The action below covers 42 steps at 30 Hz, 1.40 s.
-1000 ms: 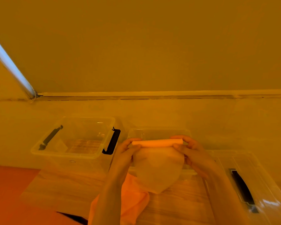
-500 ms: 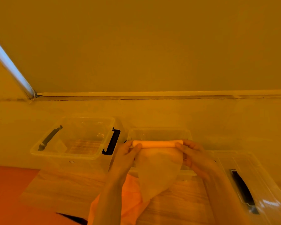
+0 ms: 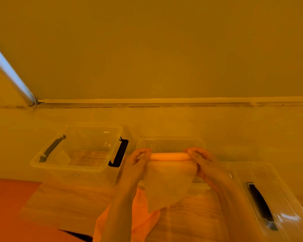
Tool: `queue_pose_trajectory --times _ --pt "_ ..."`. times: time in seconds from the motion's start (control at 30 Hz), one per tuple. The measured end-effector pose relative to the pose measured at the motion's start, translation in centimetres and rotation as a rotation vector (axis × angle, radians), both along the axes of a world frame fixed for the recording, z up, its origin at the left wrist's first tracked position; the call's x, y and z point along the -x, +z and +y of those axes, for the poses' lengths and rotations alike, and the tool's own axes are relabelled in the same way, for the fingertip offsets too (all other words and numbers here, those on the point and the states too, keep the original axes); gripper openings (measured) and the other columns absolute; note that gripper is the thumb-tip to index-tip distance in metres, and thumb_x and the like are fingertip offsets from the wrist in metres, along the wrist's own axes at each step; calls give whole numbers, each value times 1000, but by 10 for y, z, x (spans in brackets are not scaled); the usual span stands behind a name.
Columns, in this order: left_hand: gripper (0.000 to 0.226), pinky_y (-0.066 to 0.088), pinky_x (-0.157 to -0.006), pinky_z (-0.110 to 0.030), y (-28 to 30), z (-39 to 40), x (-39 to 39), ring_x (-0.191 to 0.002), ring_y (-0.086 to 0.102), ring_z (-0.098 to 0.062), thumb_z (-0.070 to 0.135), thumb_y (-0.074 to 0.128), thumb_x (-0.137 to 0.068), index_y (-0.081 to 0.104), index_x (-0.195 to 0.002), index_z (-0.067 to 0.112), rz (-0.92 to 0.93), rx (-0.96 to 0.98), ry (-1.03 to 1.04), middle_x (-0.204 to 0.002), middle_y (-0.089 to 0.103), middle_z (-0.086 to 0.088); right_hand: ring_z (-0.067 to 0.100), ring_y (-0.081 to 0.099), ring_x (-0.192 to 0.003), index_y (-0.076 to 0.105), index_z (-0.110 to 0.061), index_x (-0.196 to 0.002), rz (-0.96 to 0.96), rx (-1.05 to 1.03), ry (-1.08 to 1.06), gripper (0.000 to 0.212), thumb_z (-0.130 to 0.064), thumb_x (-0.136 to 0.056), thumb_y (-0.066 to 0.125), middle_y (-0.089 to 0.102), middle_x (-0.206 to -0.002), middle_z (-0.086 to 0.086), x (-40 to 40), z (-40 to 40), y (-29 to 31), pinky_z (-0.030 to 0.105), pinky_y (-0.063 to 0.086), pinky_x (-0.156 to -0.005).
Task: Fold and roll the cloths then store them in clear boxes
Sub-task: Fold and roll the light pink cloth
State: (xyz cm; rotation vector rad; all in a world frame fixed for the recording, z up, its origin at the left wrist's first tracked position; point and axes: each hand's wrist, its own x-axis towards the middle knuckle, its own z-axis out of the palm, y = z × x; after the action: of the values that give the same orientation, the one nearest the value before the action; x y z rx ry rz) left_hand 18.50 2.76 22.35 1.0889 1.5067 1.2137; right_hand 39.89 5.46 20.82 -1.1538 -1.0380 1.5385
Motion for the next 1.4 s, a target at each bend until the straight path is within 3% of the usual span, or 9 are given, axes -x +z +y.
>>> queue_pose_trajectory --times 0.1,0.3,0.5,0.6,0.7,0.8,1.0,1.2,1.4 --pt "22 52 -83 -43 -2 -1 1 -98 56 -14 33 53 -94 63 -112 30 1 55 -54 -108 57 7 24 66 -89 73 -27 -87 12 27 -5 12 -28 -77 67 66 -100 8 -3 4 -5 38 57 -67" --pt "15 56 -80 -40 -1 -2 5 -94 63 -14 26 50 -95 60 -104 32 26 18 -139 -105 64 2 23 70 -87 64 -6 -111 55 69 76 32 -16 -81 62 71 -101 14 -12 3 -6 32 57 -66" --pt "22 54 -81 -47 -3 -1 8 -102 62 -24 21 56 -92 68 -103 36 -110 -13 -128 -109 66 2 24 69 -86 69 -23 -101 88 38 93 26 -17 -77 64 71 -101 8 -9 5 -3 36 57 -63" --pt "19 49 -64 -36 -1 -1 7 -99 58 -24 23 56 -91 70 -95 35 -90 -21 -77 -107 64 4 26 67 -88 72 -24 -96 97 46 91 24 -17 -73 66 70 -101 9 -8 4 -2 37 56 -64" --pt "23 45 -64 -34 2 1 4 -92 58 -19 30 52 -93 72 -83 36 -72 -32 -24 -91 67 14 19 65 -81 74 -26 -86 54 34 51 22 -35 -66 69 68 -93 3 -4 3 1 36 54 -64" --pt "22 46 -66 -31 1 3 3 -92 58 -15 30 53 -93 70 -87 43 -11 -32 -25 -94 65 17 22 65 -82 73 -25 -86 14 26 21 17 -31 -71 68 65 -98 7 -3 6 0 37 54 -65" --pt "15 51 -82 -54 -2 3 6 -91 61 -24 31 52 -94 66 -97 27 90 -5 -96 -99 63 -14 29 68 -95 67 -14 -108 12 65 69 31 -20 -77 66 69 -105 13 -9 7 -4 42 56 -77" --pt "19 54 -75 -37 -3 2 7 -95 63 -19 28 51 -95 65 -106 32 -15 -16 -117 -107 64 0 21 70 -83 71 -23 -98 72 41 106 28 -21 -70 68 71 -99 8 -9 4 -3 33 55 -61" --pt "16 50 -69 -40 0 1 9 -93 57 -17 23 57 -91 70 -95 31 -105 -13 -55 -100 63 13 24 67 -84 72 -24 -92 119 47 99 20 -22 -73 66 68 -97 7 -5 2 0 37 55 -63"
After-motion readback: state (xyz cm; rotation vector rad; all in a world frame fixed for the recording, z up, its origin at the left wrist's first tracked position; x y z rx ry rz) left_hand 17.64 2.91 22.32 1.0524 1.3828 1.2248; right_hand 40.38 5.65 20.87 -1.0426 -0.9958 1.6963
